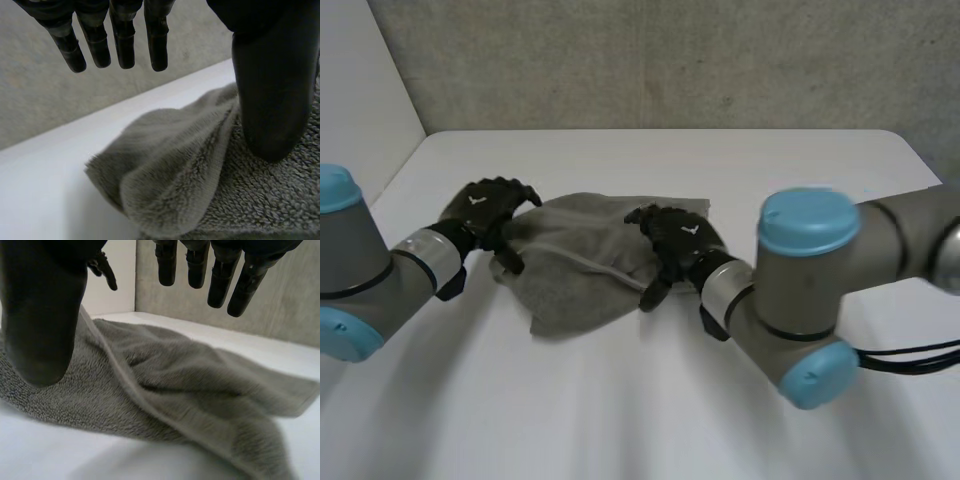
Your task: Fold the towel.
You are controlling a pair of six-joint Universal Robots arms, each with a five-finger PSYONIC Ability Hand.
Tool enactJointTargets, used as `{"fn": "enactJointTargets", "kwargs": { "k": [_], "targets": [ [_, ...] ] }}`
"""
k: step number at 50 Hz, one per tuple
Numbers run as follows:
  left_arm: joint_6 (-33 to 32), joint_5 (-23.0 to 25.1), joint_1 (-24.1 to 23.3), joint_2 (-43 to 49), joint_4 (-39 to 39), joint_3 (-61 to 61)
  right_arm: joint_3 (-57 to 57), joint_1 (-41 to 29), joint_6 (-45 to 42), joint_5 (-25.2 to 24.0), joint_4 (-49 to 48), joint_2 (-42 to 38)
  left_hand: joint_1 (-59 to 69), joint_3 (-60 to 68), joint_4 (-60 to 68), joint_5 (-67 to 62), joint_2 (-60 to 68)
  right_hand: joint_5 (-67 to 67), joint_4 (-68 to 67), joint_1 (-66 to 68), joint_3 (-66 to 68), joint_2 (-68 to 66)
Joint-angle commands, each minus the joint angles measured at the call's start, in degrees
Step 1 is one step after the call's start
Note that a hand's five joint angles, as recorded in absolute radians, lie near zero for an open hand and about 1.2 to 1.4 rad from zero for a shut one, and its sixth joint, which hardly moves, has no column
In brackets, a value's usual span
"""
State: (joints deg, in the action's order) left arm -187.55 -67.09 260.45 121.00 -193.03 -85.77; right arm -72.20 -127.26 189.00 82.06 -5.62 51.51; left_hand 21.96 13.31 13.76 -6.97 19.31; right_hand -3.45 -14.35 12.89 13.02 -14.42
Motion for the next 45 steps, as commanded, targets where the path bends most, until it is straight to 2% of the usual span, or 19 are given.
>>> {"fn": "enactJointTargets", "kwargs": {
  "k": [1, 5, 7, 8, 9, 10, 12, 15, 16, 17, 18, 20, 23, 29, 31, 32, 33, 39, 45],
  "targets": [
    [0.08, 0.47, -0.12, 3.01, 0.29, 1.31, 6.36, -0.01, 5.32, -0.41, -0.27, -9.05, -1.00, -3.31, -3.76, -3.98, 1.64, 3.05, 4.35, -2.49, -3.02, 4.02],
    [0.08, 0.47, -0.21, 3.54, 0.20, 1.49, 8.21, -0.01, 5.68, -0.41, -0.27, -11.17, 6.59, -3.31, -3.76, -11.58, 9.24, -1.01, 4.35, 1.57, -3.02, -0.03],
    [0.08, 0.55, -0.30, 3.80, 0.72, 2.01, 8.92, -0.01, 5.68, -0.49, -0.27, -11.96, 19.14, -3.31, -3.76, -24.12, 21.78, -3.53, 4.35, 4.09, -3.02, -2.56],
    [0.08, 0.56, -0.30, 3.80, 0.73, 2.01, 9.35, -0.01, 5.68, -0.58, -0.27, -12.66, 19.21, -3.31, -3.76, -24.19, 21.85, -6.69, 4.35, 7.25, -3.02, -5.72],
    [0.26, 0.56, -0.38, 3.71, 0.99, 2.01, 9.71, -0.01, 5.68, -0.58, -0.27, -13.01, 27.37, -3.31, -3.76, -32.35, 30.01, -14.05, 4.35, 14.61, -3.02, -13.08],
    [0.26, 0.56, -0.39, 3.71, 0.99, 2.01, 9.71, -0.01, 5.68, -0.58, -0.27, -13.01, 27.45, -3.31, -3.76, -32.44, 30.09, -14.13, 4.35, 14.69, -3.02, -13.15],
    [0.35, 0.73, -0.56, 3.01, 1.43, 1.49, 10.50, -0.01, 5.68, -1.02, -0.18, -13.54, 39.19, -3.31, -3.76, -44.18, 41.83, -29.88, 4.35, 30.45, -3.02, -28.91],
    [0.26, 1.25, -1.00, 2.40, 2.13, 1.05, 10.68, -0.01, 5.68, -1.28, 0.08, -13.63, 41.39, -3.31, -3.76, -46.38, 44.03, -33.13, 4.35, 33.69, -3.02, -32.16],
    [0.26, 1.26, -1.00, 2.39, 2.13, 1.05, 10.68, -0.01, 5.68, -1.55, 0.08, -13.54, 41.41, -3.31, -3.76, -46.40, 44.06, -43.13, 4.35, 43.69, -3.02, -42.15],
    [0.34, 1.95, -1.00, 1.87, 2.57, 0.79, 10.59, 0.08, 5.68, -1.72, 0.08, -13.37, 47.91, -3.31, -3.76, -52.89, 50.55, -56.05, 4.35, 56.61, -3.02, -55.08],
    [0.35, 1.96, -1.00, 1.87, 2.57, 0.78, 10.59, 0.08, 5.68, -1.72, 0.08, -13.37, 47.97, -3.31, -3.76, -52.96, 50.62, -56.18, 4.35, 56.74, -3.02, -55.20],
    [0.35, 3.80, -1.00, 1.08, 3.71, 0.00, 10.06, 0.08, 5.68, -1.90, 0.17, -12.32, 55.69, -3.31, -3.76, -60.67, 58.33, -66.54, 4.35, 67.10, -3.02, -65.57],
    [0.26, 5.12, -1.00, 0.64, 4.77, -0.79, 9.53, 0.17, 5.59, -1.90, 0.44, -10.99, 56.55, -3.31, -3.76, -61.53, 59.19, -66.55, 4.35, 67.11, -3.02, -65.58],
    [0.35, 5.57, -1.26, -1.21, 5.74, -2.64, 4.26, 1.49, 4.98, -3.83, 1.49, -0.53, 54.03, -3.31, -3.76, -59.01, 56.67, -66.55, 4.35, 67.11, -3.02, -65.58],
    [0.52, 5.30, -1.79, -2.87, 5.30, -4.22, 0.85, 4.20, 4.89, -6.11, 2.28, 6.11, 30.28, -3.31, -3.76, -35.26, 32.92, -66.55, 4.35, 67.11, -3.02, -65.58],
    [0.52, 5.30, -1.79, -2.88, 5.30, -4.23, 0.83, 4.21, 4.89, -6.12, 2.28, 6.15, 30.15, -3.31, -3.76, -35.13, 32.79, -66.55, 4.35, 67.11, -3.02, -65.58],
    [0.61, 4.95, -2.23, -3.49, 5.21, -5.01, -1.43, 5.87, 4.80, -7.16, 2.54, 9.19, 23.48, -3.31, -3.76, -28.47, 26.12, -66.55, 4.35, 67.11, -3.02, -65.58],
    [0.96, 4.60, -3.02, -3.15, 3.37, -5.98, -10.57, 12.02, 4.62, -10.07, 3.16, 17.47, 21.06, -3.31, -3.76, -26.05, 23.70, -66.55, 4.35, 67.11, -3.02, -65.58],
    [2.37, 2.84, -3.46, -1.74, 1.69, -6.07, -17.89, 13.88, 4.45, -12.97, 3.86, 20.82, 21.06, -3.31, -3.76, -26.04, 23.70, -66.55, 4.35, 67.11, -3.02, -65.58]
  ]
}}
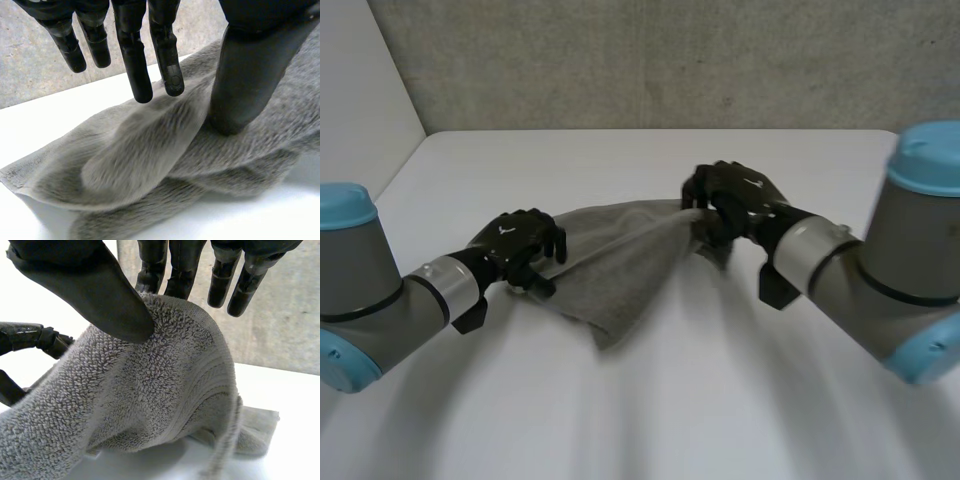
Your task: Fold the towel.
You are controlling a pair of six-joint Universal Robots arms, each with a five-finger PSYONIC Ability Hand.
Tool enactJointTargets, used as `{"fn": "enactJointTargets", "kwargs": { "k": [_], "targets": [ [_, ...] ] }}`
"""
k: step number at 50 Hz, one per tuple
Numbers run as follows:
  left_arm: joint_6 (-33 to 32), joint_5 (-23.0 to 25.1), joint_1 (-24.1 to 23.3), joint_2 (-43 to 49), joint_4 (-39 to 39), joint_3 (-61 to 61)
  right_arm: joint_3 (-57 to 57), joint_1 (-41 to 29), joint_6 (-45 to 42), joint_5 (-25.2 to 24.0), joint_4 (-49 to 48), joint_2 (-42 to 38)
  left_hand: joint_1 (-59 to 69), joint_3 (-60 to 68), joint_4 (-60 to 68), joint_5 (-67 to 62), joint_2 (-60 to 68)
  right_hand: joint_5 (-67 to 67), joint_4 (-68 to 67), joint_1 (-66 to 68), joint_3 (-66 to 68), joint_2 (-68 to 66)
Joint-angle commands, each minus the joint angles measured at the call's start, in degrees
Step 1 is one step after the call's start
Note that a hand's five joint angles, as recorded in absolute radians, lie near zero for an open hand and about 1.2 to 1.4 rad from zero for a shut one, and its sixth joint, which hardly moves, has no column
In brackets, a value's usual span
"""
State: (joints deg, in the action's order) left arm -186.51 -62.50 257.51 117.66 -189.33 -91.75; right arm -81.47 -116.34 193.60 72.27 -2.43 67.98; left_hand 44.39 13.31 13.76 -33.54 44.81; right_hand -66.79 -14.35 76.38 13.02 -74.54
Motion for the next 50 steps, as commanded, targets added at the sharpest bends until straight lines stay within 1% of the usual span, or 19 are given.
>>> {"fn": "enactJointTargets", "kwargs": {
  "k": [1, 7, 17, 19, 20, 21, 22, 24, 27, 29, 33, 35, 36, 37, 38, 40, 46, 48, 50],
  "targets": [
    [2.11, -3.06, -0.69, 2.21, -2.53, -0.27, -10.62, 3.14, -0.24, -4.06, 0.67, 5.65, -1.37, -3.31, -3.76, 0.52, -1.80, -3.21, 4.35, 3.62, -3.02, -5.46],
    [4.05, -5.09, -2.62, 3.19, -2.89, -1.15, -16.69, 7.70, -0.33, -6.53, 0.15, 11.37, -1.37, -3.31, -3.76, 0.52, -1.80, -3.21, 4.35, 3.62, -3.02, -5.46],
    [3.26, -5.09, -5.79, 1.34, -5.26, -5.72, -18.46, 9.47, -0.59, -8.11, 0.15, 11.73, 0.64, -3.31, -3.76, -1.50, 0.22, -3.21, 4.35, 3.62, -3.02, -5.46],
    [3.00, -5.62, -5.79, 1.25, -7.19, -6.68, -18.55, 9.73, -0.86, -8.11, 0.32, 11.73, 10.49, -3.31, -3.76, -11.35, 10.07, -3.21, 4.35, 3.62, -3.02, -5.46],
    [2.99, -5.62, -5.79, 1.25, -7.20, -6.69, -18.64, 9.99, -1.55, -8.11, 0.58, 11.73, 10.57, -3.31, -3.76, -11.42, 10.15, -3.21, 4.35, 3.62, -3.02, -5.46],
    [2.56, -6.05, -5.79, 1.08, -7.72, -6.77, -18.55, 10.17, -2.60, -8.11, 0.67, 11.73, 22.56, -3.31, -3.76, -23.41, 22.14, -3.21, 4.35, 3.62, -3.02, -5.46],
    [2.55, -6.06, -5.79, 1.08, -7.72, -6.78, -18.55, 10.17, -2.61, -8.11, 0.67, 11.73, 22.68, -3.31, -3.76, -23.53, 22.26, -3.21, 4.35, 3.62, -3.02, -5.46],
    [0.89, -6.93, -5.70, 0.38, -7.46, -5.73, -17.24, 10.44, -6.55, -8.37, 1.55, 11.73, 35.57, -3.31, -3.76, -36.42, 35.15, -3.21, 4.35, 3.62, -3.02, -5.46],
    [-1.74, -8.51, -5.70, -0.85, -7.72, -3.45, -15.83, 10.44, -9.38, -8.81, 3.31, 11.38, 35.61, -3.31, -3.76, -36.46, 35.19, -3.21, 4.35, 3.62, -3.02, -5.46],
    [-3.14, -9.30, -5.79, -1.21, -7.72, -1.26, -10.14, 10.17, -15.50, -9.52, 7.86, 7.80, 35.61, -3.31, -3.76, -36.46, 35.19, -3.21, 4.35, 3.62, -3.02, -5.46],
    [-5.00, -11.16, -6.14, -1.47, -7.37, 6.14, 1.14, 9.29, -20.63, -8.64, 12.98, 1.27, 35.61, -3.31, -3.76, -36.46, 35.19, -3.21, 4.35, 3.62, -3.02, -5.46],
    [-5.18, -13.87, -7.54, -1.56, -5.89, 16.90, 16.52, 8.07, -23.17, -6.80, 19.54, -2.58, 35.61, -3.31, -3.76, -36.46, 35.19, -3.21, 4.35, 3.62, -3.02, -5.46],
    [-5.18, -13.88, -7.55, -1.56, -5.88, 16.95, 16.61, 8.06, -23.18, -6.79, 19.57, -2.59, 35.61, -3.31, -3.76, -36.46, 35.19, -3.21, 4.35, 3.62, -3.02, -5.46],
    [-5.09, -15.45, -8.68, -2.00, -4.31, 22.87, 24.00, 7.80, -23.53, -5.57, 21.40, -3.03, 35.61, -3.31, -3.76, -36.46, 35.19, -3.21, 4.35, 3.62, -3.02, -5.46],
    [-4.92, -16.77, -9.56, -3.04, -2.55, 28.67, 24.08, 7.80, -23.53, -5.56, 21.42, -3.03, 35.61, -3.31, -3.76, -36.46, 35.19, -3.21, 4.35, 3.62, -3.02, -5.46],
    [-4.66, -17.65, -9.92, -4.71, -0.97, 33.52, 35.98, 7.62, -22.48, -2.41, 19.76, -1.38, 35.61, -3.31, -3.76, -36.46, 35.19, -3.21, 4.35, 3.62, -3.02, -5.46],
    [-1.85, -17.49, -10.36, -12.79, -0.07, 39.37, 37.61, 7.01, -19.14, 1.21, 8.76, 7.34, 35.61, -3.31, -3.76, -36.46, 35.19, -3.21, 4.35, 3.62, -3.02, -5.46],
    [-0.97, -17.40, -10.27, -14.55, -0.08, 37.97, 30.71, 7.01, -18.35, 1.56, 2.46, 12.50, 35.61, -3.31, -3.76, -36.46, 35.19, -3.21, 4.35, 3.62, -3.02, -5.46],
    [-0.27, -17.22, -10.27, -16.31, -0.16, 35.09, 26.75, 6.92, -18.52, 1.30, 1.39, 14.87, 35.61, -3.31, -3.76, -36.46, 35.19, -3.21, 4.35, 3.62, -3.02, -5.46]
  ]
}}
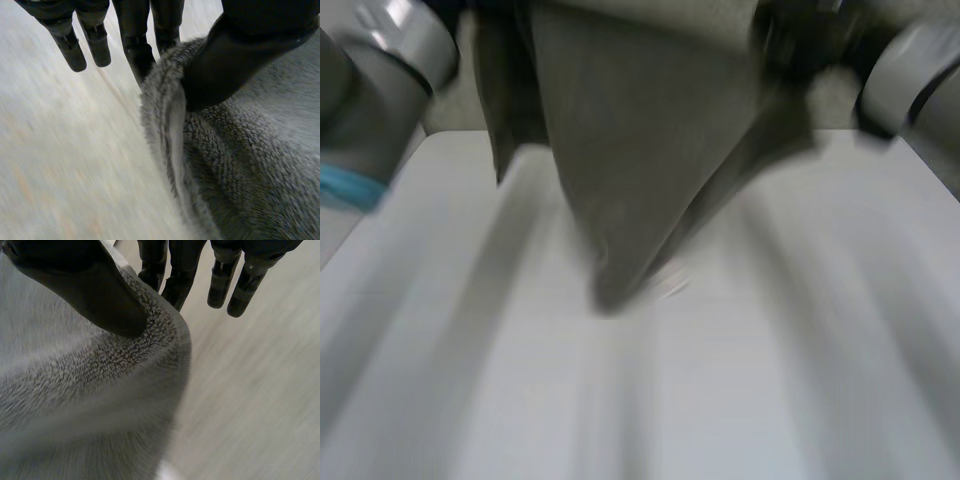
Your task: Fold the towel.
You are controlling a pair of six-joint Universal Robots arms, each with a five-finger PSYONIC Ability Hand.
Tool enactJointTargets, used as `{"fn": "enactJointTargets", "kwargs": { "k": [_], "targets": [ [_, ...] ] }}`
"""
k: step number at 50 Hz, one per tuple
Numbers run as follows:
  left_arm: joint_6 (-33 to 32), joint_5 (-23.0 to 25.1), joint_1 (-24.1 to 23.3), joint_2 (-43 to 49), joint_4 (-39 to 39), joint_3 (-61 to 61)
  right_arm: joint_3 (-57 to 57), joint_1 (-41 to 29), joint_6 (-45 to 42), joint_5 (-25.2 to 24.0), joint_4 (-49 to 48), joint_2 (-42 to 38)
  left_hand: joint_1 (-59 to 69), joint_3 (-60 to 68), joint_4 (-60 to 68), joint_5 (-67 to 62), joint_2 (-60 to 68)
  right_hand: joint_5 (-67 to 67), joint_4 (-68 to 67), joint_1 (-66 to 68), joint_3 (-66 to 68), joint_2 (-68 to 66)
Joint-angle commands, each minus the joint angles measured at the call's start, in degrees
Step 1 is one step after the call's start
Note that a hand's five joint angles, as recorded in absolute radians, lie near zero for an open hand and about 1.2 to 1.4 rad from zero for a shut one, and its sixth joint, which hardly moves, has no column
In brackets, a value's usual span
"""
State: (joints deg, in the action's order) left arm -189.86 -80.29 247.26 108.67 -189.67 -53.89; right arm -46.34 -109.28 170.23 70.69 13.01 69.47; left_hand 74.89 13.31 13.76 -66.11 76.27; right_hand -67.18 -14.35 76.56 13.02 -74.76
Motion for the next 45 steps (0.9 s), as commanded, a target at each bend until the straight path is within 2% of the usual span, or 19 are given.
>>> {"fn": "enactJointTargets", "kwargs": {
  "k": [1, 7, 9, 15, 17, 18, 20, 21, 23, 24, 25, 26, 28, 31, 34, 36, 45],
  "targets": [
    [3.53, 0.66, 0.06, -8.90, 0.01, -6.54, -12.15, -0.14, 4.85, 2.44, -14.41, 15.59, 5.11, -3.31, -3.76, -3.89, 3.73, -2.82, 4.35, 3.44, -3.02, -5.24],
    [3.27, 1.98, 0.42, -10.32, -3.77, -18.53, -22.04, -0.06, 4.32, 0.59, -14.33, 19.39, 5.11, -3.31, -3.76, -3.89, 3.73, -2.82, 4.35, 3.44, -3.02, -5.24],
    [2.66, 4.07, 0.68, -10.32, -6.92, -26.58, -27.81, -0.14, 2.92, -1.33, -13.71, 20.35, 5.11, -3.31, -3.76, -3.89, 3.73, -2.82, 4.35, 3.44, -3.02, -5.24],
    [-0.07, 6.81, 1.03, -9.61, -12.65, -36.99, -36.89, -0.23, -0.34, -1.78, -12.30, 21.59, 5.11, -3.31, -3.76, -3.89, 3.73, -2.82, 4.35, 3.44, -3.02, -5.24],
    [-4.17, 7.07, 1.12, -7.78, -15.97, -42.58, -43.27, -0.23, -3.14, -1.87, -11.25, 21.50, 4.96, -3.31, -3.76, -3.75, 3.59, -2.82, 4.35, 3.44, -3.02, -5.24],
    [-4.20, 7.07, 1.12, -7.77, -15.99, -42.61, -43.31, -0.23, -3.15, -1.87, -11.25, 21.50, 4.96, -3.31, -3.76, -3.75, 3.58, -2.82, 4.35, 3.44, -3.02, -5.24],
    [-9.62, 7.25, 1.12, -5.59, -18.00, -47.16, -46.38, -0.23, -4.64, -1.87, -11.07, 21.24, -0.39, -3.31, -3.76, 1.60, -1.77, -2.82, 4.35, 3.44, -3.02, -5.24],
    [-9.65, 7.25, 1.12, -5.57, -18.01, -47.18, -49.43, -0.06, -6.21, -1.87, -11.16, 20.89, -0.42, -3.31, -3.76, 1.64, -1.80, -2.82, 4.35, 3.44, -3.02, -5.24],
    [-14.81, 7.07, 0.95, -1.55, -19.15, -50.77, -52.45, 0.38, -7.37, -1.96, -11.25, 20.80, -12.45, -3.31, -3.76, 13.67, -13.83, -2.82, 4.35, 3.44, -3.02, -5.24],
    [-14.83, 7.07, 0.94, -1.53, -19.16, -50.79, -54.71, 0.64, -7.80, -2.22, -11.25, 20.62, -12.53, -3.31, -3.76, 13.75, -13.91, -2.82, 4.35, 3.44, -3.02, -5.24],
    [-17.44, 6.81, 0.68, 0.65, -19.42, -51.92, -56.73, 0.73, -7.90, -2.57, -11.34, 20.45, -22.86, -3.31, -3.76, 24.07, -24.23, -2.82, 4.35, 3.44, -3.02, -5.24],
    [-17.47, 6.81, 0.68, 0.67, -19.42, -51.93, -56.75, 0.74, -7.90, -2.57, -11.34, 20.45, -22.96, -3.31, -3.76, 24.18, -24.34, -2.82, 4.35, 3.44, -3.02, -5.24],
    [-22.11, 6.20, 0.42, 4.69, -19.86, -52.98, -58.77, 1.43, -7.81, -2.84, -11.86, 19.92, -27.50, -3.31, -3.76, 28.72, -28.88, -2.82, 4.35, 3.44, -3.02, -5.24],
    [-23.97, 4.71, 0.42, 7.34, -20.56, -52.98, -59.30, 1.88, -7.98, -2.66, -11.86, 19.48, -30.01, -3.31, -3.76, 31.23, -31.39, -2.82, 4.35, 3.44, -3.02, -5.24],
    [-23.97, 3.65, 0.50, 7.96, -20.65, -52.89, -59.48, 2.32, -7.72, -2.75, -11.95, 18.78, -33.05, -3.31, -3.76, 34.27, -34.43, -2.82, 4.35, 3.44, -3.02, -5.24],
    [-23.97, 1.55, 0.68, 8.14, -20.65, -52.98, -59.39, 2.40, -7.55, -2.66, -11.95, 18.69, -40.76, -3.31, -3.76, 41.97, -42.13, -2.82, 4.35, 3.44, -3.02, -5.24],
    [-22.04, -3.30, 0.15, 7.70, -20.74, -53.33, -59.39, 2.67, -6.31, -2.49, -12.13, 18.69, -47.18, -3.31, -3.76, 48.40, -48.56, -2.82, 4.35, 3.44, -3.02, -5.24]
  ]
}}
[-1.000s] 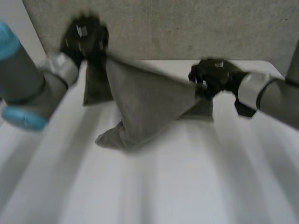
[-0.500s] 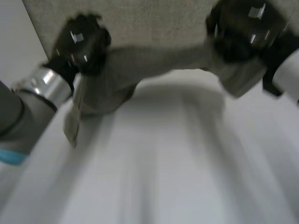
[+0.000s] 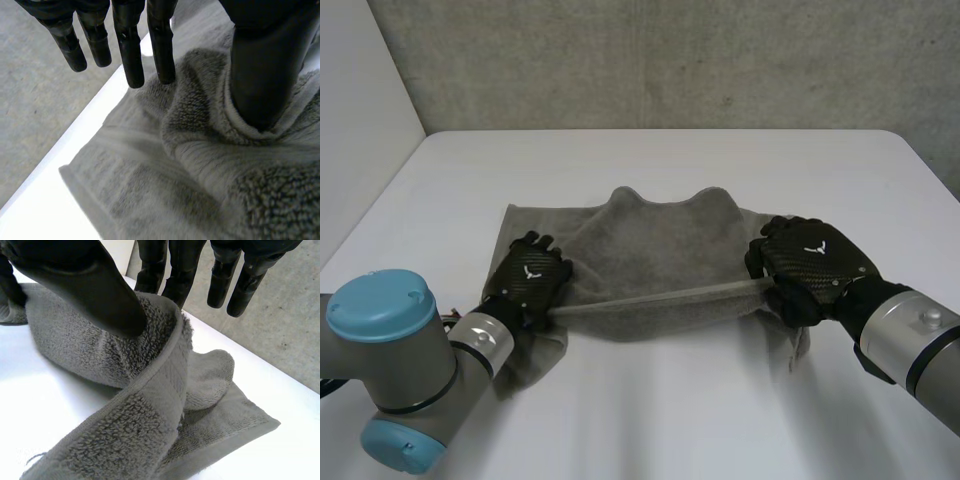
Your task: Fold the towel.
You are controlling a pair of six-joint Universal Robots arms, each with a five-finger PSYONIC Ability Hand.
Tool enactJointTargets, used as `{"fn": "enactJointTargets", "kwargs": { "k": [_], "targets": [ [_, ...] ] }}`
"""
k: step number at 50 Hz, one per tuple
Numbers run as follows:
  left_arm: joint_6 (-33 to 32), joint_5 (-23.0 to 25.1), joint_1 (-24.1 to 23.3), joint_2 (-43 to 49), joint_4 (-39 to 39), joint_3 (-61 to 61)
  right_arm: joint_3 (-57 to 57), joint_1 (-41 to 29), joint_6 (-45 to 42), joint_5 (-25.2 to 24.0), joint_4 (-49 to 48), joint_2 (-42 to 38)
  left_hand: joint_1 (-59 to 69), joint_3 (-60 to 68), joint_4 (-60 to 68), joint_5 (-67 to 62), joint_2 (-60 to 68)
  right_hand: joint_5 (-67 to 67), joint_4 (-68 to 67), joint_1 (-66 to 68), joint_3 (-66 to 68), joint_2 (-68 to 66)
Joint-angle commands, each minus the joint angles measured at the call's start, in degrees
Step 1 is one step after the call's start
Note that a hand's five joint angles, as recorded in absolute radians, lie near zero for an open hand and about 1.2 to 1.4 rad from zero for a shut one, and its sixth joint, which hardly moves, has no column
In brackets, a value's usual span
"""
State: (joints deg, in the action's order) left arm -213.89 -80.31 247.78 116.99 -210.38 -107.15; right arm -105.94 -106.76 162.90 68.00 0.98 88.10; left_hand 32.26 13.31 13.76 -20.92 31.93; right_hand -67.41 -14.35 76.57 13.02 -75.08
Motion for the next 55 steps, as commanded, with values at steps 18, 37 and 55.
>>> {"fn": "enactJointTargets", "kwargs": {
  "k": [18, 37, 55],
  "targets": [
    [3.92, -6.96, -0.54, -8.08, -1.70, 0.54, 0.21, 13.42, 4.18, -2.08, -0.89, 7.79, -3.04, -3.31, -3.76, 1.70, -2.70, -2.59, 4.35, 3.43, -3.02, -4.92],
    [3.22, -6.26, -1.86, -7.31, 0.76, -6.40, -1.28, 13.68, 7.00, -4.54, -1.33, 3.84, 15.11, -3.31, -3.76, -16.45, 15.45, -2.59, 4.35, 3.43, -3.02, -4.92],
    [3.57, -6.09, 1.04, -9.94, 4.63, -6.05, -0.85, 15.71, 6.64, -4.28, -1.60, 0.67, 47.74, -3.31, -3.76, -49.08, 48.07, -2.59, 4.35, 3.43, -3.02, -4.92]
  ]
}}
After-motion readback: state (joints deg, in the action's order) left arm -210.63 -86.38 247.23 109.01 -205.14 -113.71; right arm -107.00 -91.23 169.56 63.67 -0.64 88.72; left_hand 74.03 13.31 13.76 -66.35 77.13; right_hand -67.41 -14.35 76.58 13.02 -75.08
